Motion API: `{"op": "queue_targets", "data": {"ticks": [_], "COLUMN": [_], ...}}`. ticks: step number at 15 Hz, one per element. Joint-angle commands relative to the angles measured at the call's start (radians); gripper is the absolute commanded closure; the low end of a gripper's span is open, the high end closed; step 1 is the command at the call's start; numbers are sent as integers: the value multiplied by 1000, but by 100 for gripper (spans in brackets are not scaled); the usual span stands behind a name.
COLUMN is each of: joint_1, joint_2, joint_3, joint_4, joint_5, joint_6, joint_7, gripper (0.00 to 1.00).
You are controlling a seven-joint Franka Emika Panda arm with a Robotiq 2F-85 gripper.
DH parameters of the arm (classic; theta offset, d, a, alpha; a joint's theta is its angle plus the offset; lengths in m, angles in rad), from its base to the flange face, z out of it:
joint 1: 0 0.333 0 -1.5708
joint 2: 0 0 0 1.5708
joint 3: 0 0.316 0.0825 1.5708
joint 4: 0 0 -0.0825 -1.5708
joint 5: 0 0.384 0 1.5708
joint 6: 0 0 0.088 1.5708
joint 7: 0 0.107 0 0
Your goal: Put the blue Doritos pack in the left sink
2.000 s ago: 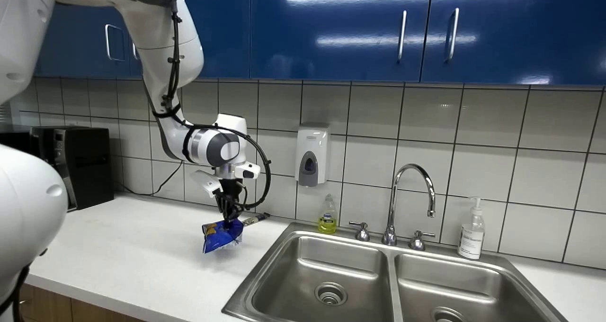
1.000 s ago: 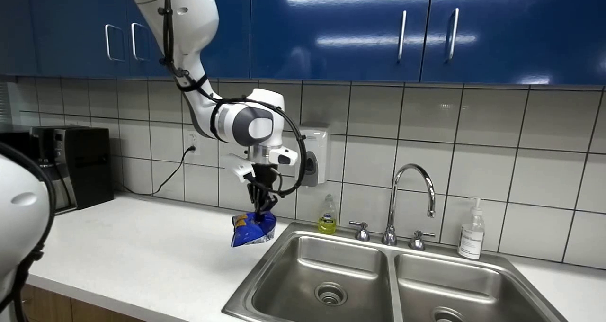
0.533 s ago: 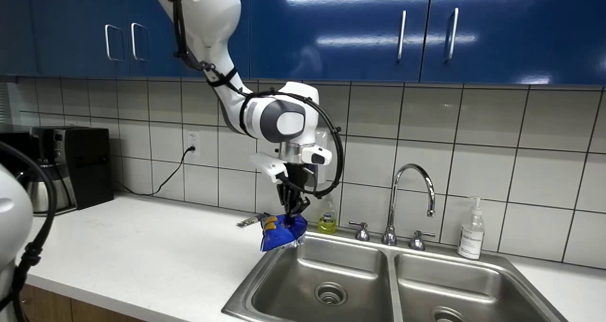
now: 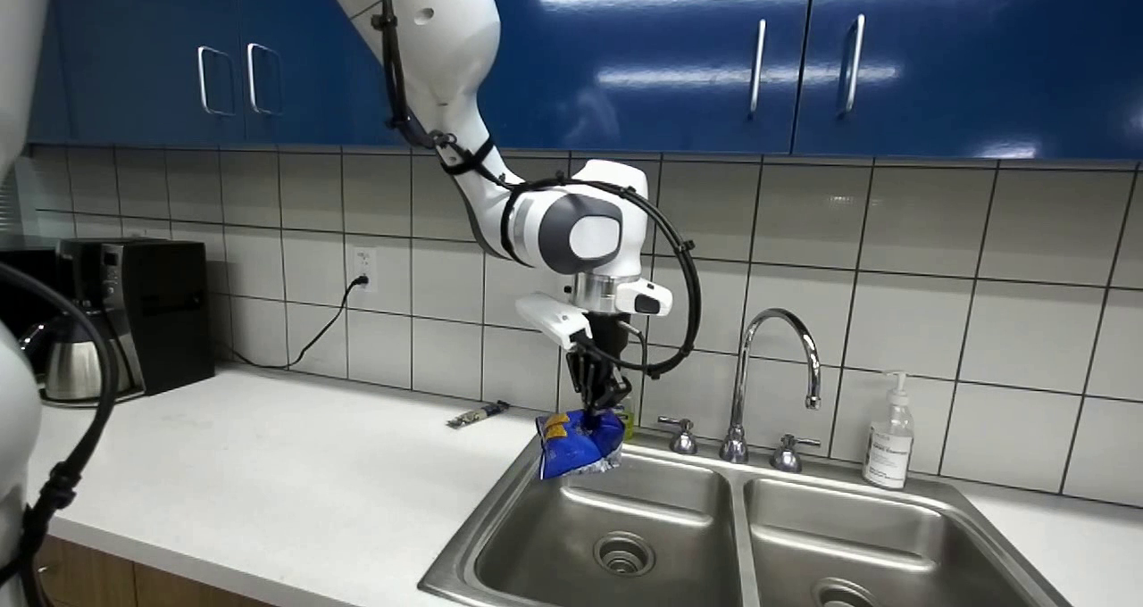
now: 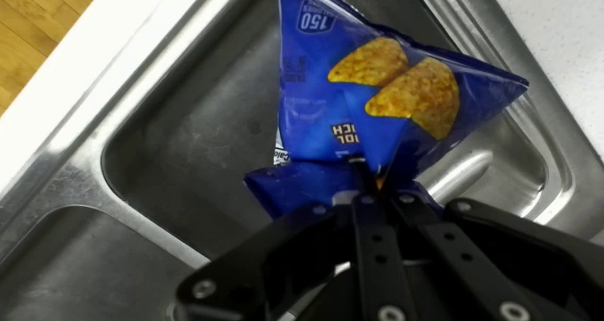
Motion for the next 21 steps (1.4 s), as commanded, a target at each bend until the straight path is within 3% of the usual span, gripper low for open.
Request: {"op": "queue_targets", "data": {"ticks": [1,15,21], "joint_1": [-29,-39,-22], "joint_2": [115,460,501], "joint_3": [13,45,43], "joint_4": [106,295,304], "joint_5": [23,11,-4], "joint_6": [-30,23,25], "joint_7": [-31,-8,7], "gripper": [100,100,100]}}
